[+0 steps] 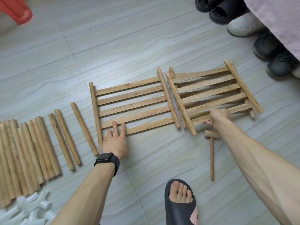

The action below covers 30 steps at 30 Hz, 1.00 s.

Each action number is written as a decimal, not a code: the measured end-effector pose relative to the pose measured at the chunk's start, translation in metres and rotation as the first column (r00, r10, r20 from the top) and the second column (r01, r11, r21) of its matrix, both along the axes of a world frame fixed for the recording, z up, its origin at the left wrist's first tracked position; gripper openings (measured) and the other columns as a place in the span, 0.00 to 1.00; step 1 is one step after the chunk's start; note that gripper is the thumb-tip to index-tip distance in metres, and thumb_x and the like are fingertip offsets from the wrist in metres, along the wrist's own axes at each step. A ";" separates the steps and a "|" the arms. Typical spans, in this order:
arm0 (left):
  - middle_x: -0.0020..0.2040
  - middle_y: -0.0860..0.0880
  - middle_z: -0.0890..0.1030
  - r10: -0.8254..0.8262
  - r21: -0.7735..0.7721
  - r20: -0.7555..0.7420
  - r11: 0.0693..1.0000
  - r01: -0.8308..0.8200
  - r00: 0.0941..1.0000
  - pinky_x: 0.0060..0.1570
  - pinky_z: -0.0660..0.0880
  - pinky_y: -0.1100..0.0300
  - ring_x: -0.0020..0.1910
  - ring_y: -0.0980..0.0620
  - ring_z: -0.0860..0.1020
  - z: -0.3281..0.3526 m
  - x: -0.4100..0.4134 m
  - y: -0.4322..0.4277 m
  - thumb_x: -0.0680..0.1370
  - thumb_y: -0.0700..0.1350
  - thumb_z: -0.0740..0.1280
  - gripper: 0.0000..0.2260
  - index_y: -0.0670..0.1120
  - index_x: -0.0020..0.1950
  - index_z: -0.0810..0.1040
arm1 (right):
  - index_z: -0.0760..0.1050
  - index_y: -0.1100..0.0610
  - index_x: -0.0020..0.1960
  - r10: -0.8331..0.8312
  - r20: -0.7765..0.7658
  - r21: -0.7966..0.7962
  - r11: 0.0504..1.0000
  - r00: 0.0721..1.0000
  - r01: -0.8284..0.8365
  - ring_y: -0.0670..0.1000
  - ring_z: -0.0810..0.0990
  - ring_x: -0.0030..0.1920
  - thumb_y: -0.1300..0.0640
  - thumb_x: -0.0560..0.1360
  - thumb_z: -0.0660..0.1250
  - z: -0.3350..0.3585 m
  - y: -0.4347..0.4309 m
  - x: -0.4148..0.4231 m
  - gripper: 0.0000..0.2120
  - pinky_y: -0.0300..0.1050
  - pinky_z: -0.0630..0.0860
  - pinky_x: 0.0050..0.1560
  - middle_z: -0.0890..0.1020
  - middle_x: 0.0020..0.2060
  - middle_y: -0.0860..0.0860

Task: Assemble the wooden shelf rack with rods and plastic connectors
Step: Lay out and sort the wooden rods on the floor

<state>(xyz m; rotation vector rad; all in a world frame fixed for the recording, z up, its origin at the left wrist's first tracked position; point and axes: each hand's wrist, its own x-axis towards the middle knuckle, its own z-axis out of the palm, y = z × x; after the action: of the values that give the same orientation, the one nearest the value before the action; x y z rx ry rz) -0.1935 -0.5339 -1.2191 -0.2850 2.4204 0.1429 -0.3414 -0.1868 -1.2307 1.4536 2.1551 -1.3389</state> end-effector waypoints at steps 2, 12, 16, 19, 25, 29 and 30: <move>0.81 0.43 0.33 -0.003 0.003 0.003 1.000 0.003 1.000 0.74 0.66 0.46 0.81 0.41 0.47 0.000 0.000 0.000 0.83 0.43 0.59 0.38 0.50 0.82 0.34 | 0.74 0.64 0.66 -0.046 -0.050 -0.024 0.999 0.998 0.045 0.59 0.83 0.42 0.65 0.79 0.64 0.004 -0.003 -0.004 0.16 0.52 0.84 0.39 0.78 0.63 0.61; 0.81 0.42 0.32 -0.005 -0.003 -0.005 1.000 0.005 1.000 0.73 0.66 0.48 0.81 0.41 0.47 -0.003 0.001 0.000 0.83 0.44 0.59 0.38 0.49 0.82 0.34 | 0.65 0.62 0.75 -0.276 -0.096 -0.229 0.941 0.956 0.249 0.61 0.75 0.66 0.71 0.79 0.60 0.011 -0.026 -0.017 0.25 0.60 0.81 0.55 0.71 0.71 0.59; 0.81 0.43 0.32 0.000 0.002 -0.020 1.000 0.000 1.000 0.73 0.67 0.48 0.81 0.41 0.47 -0.006 0.002 -0.002 0.83 0.42 0.59 0.37 0.50 0.82 0.34 | 0.60 0.63 0.76 -0.076 0.041 0.134 0.988 0.996 0.070 0.61 0.68 0.70 0.55 0.77 0.65 0.011 -0.037 -0.007 0.30 0.54 0.69 0.68 0.63 0.75 0.58; 0.81 0.43 0.34 -0.004 0.002 -0.042 1.000 0.004 0.999 0.70 0.69 0.48 0.81 0.41 0.48 -0.007 0.004 -0.002 0.83 0.41 0.58 0.35 0.50 0.82 0.40 | 0.61 0.63 0.75 0.330 -0.019 0.447 0.847 0.944 -0.287 0.63 0.61 0.73 0.51 0.77 0.67 0.014 -0.064 0.013 0.32 0.55 0.63 0.71 0.60 0.76 0.59; 0.83 0.43 0.41 -0.016 0.048 -0.116 0.999 0.021 0.993 0.62 0.75 0.48 0.78 0.40 0.56 -0.006 0.019 -0.004 0.80 0.35 0.58 0.25 0.49 0.77 0.58 | 0.68 0.56 0.74 0.986 0.053 0.535 0.104 0.156 -0.838 0.57 0.67 0.70 0.54 0.79 0.63 0.009 -0.135 0.068 0.23 0.54 0.66 0.70 0.72 0.70 0.55; 0.83 0.46 0.46 -0.047 0.018 -0.132 0.999 0.050 0.990 0.51 0.73 0.50 0.72 0.41 0.66 -0.005 0.028 -0.018 0.80 0.34 0.58 0.18 0.47 0.69 0.65 | 0.62 0.51 0.76 0.944 0.282 0.272 -0.250 -0.172 -0.929 0.59 0.61 0.72 0.53 0.80 0.61 -0.009 -0.165 0.098 0.25 0.54 0.69 0.70 0.64 0.75 0.51; 0.83 0.48 0.47 -0.042 0.016 -0.136 0.999 0.045 0.990 0.52 0.72 0.50 0.69 0.41 0.68 -0.005 0.031 -0.024 0.80 0.34 0.57 0.17 0.46 0.68 0.66 | 0.62 0.51 0.76 0.944 0.270 0.250 -0.260 -0.191 -0.933 0.59 0.59 0.72 0.55 0.80 0.61 -0.011 -0.170 0.103 0.25 0.54 0.69 0.70 0.62 0.76 0.51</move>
<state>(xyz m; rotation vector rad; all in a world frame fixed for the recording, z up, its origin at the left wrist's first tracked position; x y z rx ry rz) -0.1626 -0.5584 -1.2237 -0.2198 2.5565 0.1700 -0.2386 -0.3565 -1.2419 -0.6626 2.4075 -0.1671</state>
